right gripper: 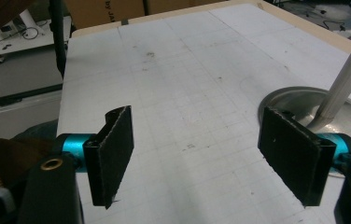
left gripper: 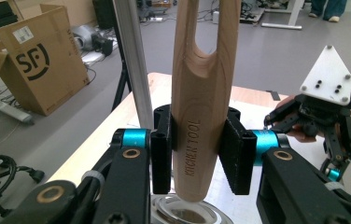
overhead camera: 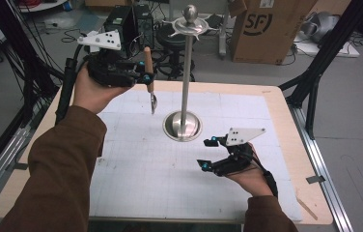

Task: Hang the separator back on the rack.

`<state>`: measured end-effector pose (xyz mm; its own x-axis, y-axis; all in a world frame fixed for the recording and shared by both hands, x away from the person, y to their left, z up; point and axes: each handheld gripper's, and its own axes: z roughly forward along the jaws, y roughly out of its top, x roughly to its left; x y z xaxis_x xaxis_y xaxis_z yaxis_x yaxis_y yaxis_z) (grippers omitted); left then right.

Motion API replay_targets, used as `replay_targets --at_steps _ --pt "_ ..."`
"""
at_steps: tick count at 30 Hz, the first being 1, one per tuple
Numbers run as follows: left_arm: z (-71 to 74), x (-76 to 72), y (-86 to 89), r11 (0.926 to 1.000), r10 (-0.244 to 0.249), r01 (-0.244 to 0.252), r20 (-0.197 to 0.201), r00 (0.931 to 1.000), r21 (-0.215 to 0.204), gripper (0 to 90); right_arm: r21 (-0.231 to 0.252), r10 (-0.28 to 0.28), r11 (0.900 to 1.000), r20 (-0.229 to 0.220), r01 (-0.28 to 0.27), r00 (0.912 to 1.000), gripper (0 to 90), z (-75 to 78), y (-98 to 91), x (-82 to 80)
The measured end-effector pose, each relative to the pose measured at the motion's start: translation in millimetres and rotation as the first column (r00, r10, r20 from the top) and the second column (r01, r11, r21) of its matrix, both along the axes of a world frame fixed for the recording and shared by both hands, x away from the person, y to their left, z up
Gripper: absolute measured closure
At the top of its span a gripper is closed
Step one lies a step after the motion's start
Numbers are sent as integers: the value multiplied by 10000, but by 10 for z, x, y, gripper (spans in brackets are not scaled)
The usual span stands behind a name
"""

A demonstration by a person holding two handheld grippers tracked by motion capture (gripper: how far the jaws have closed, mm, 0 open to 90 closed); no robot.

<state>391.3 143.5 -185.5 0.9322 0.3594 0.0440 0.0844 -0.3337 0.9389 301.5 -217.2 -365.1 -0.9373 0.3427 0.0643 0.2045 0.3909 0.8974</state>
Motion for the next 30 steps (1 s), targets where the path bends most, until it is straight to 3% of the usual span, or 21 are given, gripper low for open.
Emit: replay_targets --at_steps 21,30 --pt "234 182 -237 9990 328 -326 -51 9994 304 680 76 15 10000 -84 -14 10000 257 -10 -14 6" --pt "241 262 -311 9983 434 -430 -91 9990 402 680 147 -11 9999 -109 12 9999 257 -10 -28 13"
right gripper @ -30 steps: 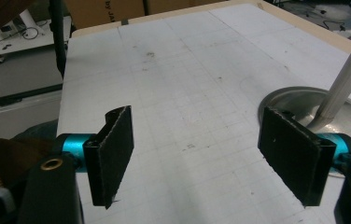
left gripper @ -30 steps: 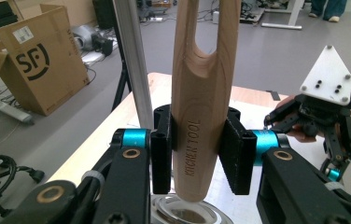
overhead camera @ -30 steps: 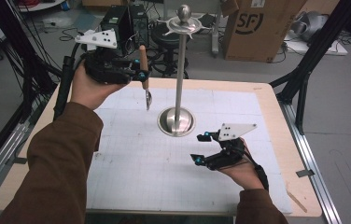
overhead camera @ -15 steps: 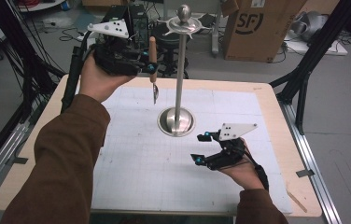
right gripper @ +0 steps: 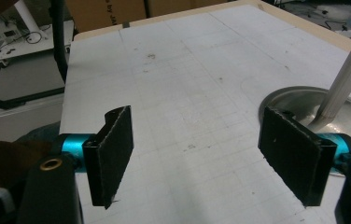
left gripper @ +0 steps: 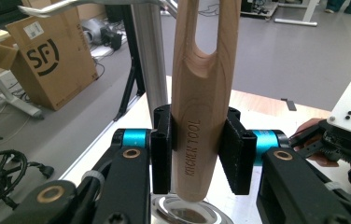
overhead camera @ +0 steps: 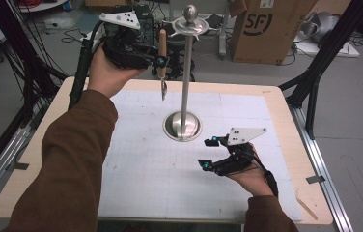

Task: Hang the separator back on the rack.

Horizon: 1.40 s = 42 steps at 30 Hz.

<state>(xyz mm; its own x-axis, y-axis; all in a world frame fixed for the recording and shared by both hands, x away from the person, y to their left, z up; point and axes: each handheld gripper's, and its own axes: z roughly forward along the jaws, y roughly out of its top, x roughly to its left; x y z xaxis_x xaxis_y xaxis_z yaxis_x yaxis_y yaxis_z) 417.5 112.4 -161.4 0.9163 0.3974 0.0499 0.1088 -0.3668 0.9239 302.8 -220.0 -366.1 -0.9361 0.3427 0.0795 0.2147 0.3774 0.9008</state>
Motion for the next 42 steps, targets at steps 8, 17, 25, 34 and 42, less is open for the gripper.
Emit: replay_targets --at_steps 8,17,25,34,42 --pt "23 10 -61 9997 142 -142 30 9999 183 681 -44 38 10000 -59 -38 10000 256 -12 10 1" --pt "29 28 -55 9993 328 -329 45 9995 152 681 -40 47 10000 -99 -47 9999 256 -13 10 -7" --pt "39 40 -20 9987 471 -471 32 9989 187 681 -59 71 10000 -105 -71 9999 256 -24 13 -5" --pt "38 62 -43 9980 594 -595 42 9982 217 681 -62 78 9999 -111 -78 9999 256 -24 16 -7" --pt "36 87 -108 9970 688 -690 55 9976 346 681 -64 95 9999 -116 -96 9999 256 -26 17 -6"
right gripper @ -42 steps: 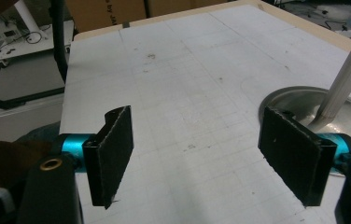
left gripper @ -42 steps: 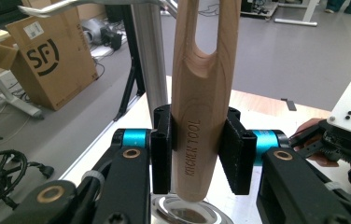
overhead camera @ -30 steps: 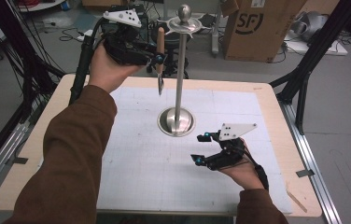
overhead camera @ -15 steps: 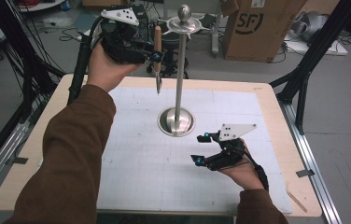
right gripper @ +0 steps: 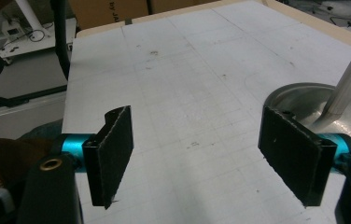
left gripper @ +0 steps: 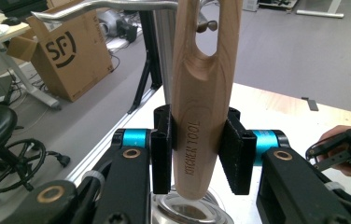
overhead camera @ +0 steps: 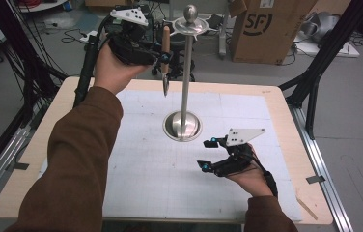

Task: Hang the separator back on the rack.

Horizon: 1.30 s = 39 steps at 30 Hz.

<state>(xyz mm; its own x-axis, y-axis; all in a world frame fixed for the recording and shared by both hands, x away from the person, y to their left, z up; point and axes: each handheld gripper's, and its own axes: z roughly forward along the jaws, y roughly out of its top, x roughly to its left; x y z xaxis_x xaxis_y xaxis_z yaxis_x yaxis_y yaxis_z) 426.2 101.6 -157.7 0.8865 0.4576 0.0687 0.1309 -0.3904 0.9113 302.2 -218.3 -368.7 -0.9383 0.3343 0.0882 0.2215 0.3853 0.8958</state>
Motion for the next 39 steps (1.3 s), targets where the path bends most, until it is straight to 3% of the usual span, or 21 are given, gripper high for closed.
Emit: replay_targets --at_steps 18,25,39 --pt "-40 123 -19 9994 340 -341 -155 9993 -22 681 -3 56 10000 -80 -56 10000 256 -19 -2 9" --pt "-69 155 -47 9995 279 -283 -249 9993 -167 679 -25 44 10000 -147 -44 9999 257 -28 -2 10" --pt "-112 174 -108 9997 264 -264 -318 9991 12 664 -69 94 9999 -184 -95 9998 257 -40 13 15"
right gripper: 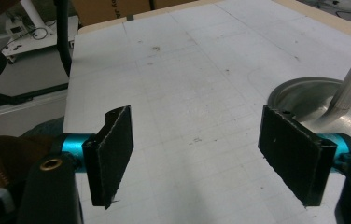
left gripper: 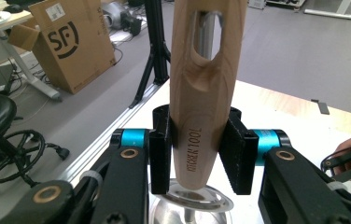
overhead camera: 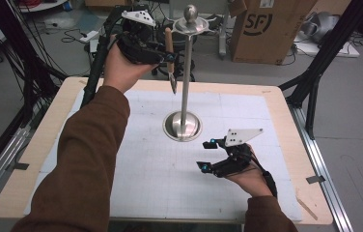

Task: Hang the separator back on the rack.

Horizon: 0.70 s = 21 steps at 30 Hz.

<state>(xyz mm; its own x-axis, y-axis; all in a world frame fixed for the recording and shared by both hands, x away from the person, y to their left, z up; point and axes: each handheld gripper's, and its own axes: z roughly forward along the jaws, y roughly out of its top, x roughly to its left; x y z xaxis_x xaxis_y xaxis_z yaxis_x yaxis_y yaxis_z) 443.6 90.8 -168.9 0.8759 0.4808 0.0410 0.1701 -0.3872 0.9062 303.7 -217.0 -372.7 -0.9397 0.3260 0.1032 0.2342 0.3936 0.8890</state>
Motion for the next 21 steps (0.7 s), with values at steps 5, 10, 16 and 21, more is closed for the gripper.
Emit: replay_targets --at_steps 5,10,16,21 --pt "0 -12 -6 9998 191 -191 145 9997 -16 527 29 27 10000 1 -27 10000 257 4 -3 -3" --pt "-14 -20 69 9996 269 -269 68 9996 -112 460 56 -9 10000 14 9 10000 256 9 -12 -7" --pt "5 -73 169 9994 -13 11 -69 10000 -345 421 -2 -7 10000 36 7 10000 256 5 -3 -6" --pt "61 -157 213 9990 -193 194 15 9998 -397 381 23 -70 10000 20 70 10000 256 8 -6 -7"
